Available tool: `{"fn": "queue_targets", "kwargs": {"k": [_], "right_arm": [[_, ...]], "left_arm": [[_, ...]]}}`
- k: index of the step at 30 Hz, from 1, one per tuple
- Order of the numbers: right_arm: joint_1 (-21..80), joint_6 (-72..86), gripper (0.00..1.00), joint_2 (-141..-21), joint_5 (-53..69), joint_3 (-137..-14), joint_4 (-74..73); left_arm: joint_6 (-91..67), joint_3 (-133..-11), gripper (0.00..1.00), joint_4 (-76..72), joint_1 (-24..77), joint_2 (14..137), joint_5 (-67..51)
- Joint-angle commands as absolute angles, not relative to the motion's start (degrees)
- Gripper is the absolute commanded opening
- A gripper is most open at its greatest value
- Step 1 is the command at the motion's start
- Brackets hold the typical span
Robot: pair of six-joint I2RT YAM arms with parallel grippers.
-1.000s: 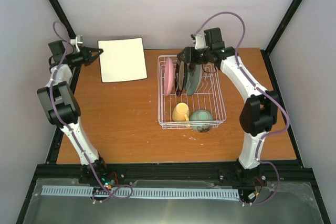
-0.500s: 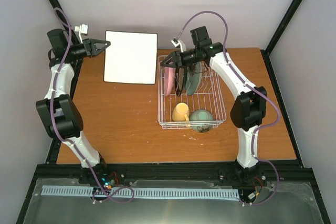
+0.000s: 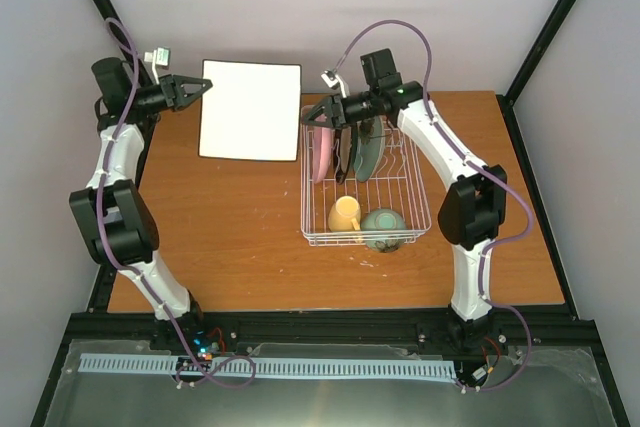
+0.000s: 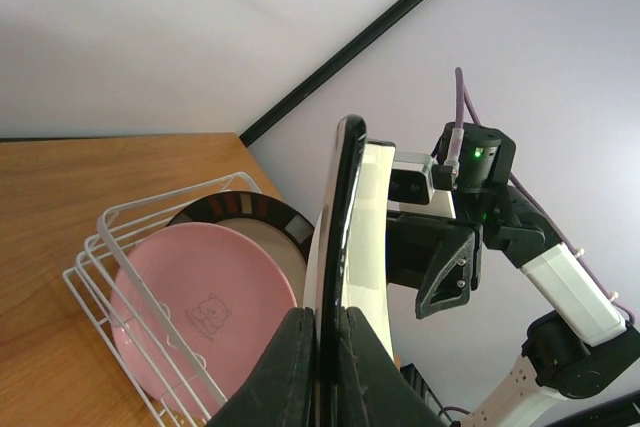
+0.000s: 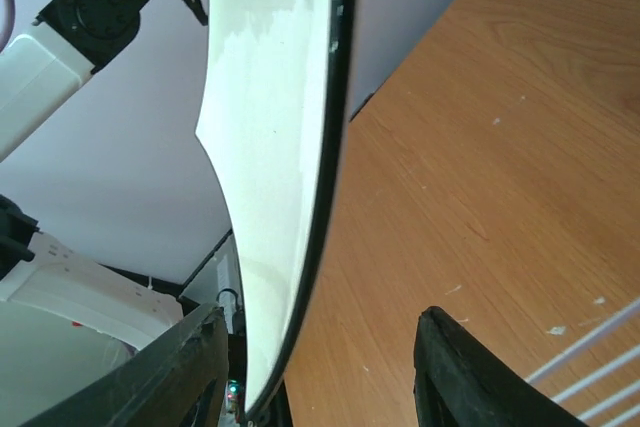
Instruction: Load the mixed dishes into the dish rack
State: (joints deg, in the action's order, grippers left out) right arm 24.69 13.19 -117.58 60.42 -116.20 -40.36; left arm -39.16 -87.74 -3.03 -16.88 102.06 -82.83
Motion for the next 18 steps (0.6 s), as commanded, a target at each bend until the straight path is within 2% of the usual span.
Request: {"fn": "queue_targets", "kwargs": {"k": [1,11,15,18], "right_arm": [[26.3,15.5,0.51,-118.9,63.3,-118.1,-37.4],[27.6,18.4,0.5,-121.9,64.3,-121.3,-33.7],[27.9,21.7,0.39,-123.0,66.4,-122.1,-29.7],[28.2,23.8,0.23,-123.4,67.8,-122.4,-27.2]], "left_arm": [[-45.8,-88.9,0.01,-9.8,-15.7,97.7,-86.2],[-51.2,-86.7,0.0,-16.5,-14.4,95.3,-85.6],[-54.8,-84.4,0.01,-21.7,-12.3,95.0,-84.4],[-56.3,-83.3,0.01,-24.2,-10.1,95.5,-83.9]]}}
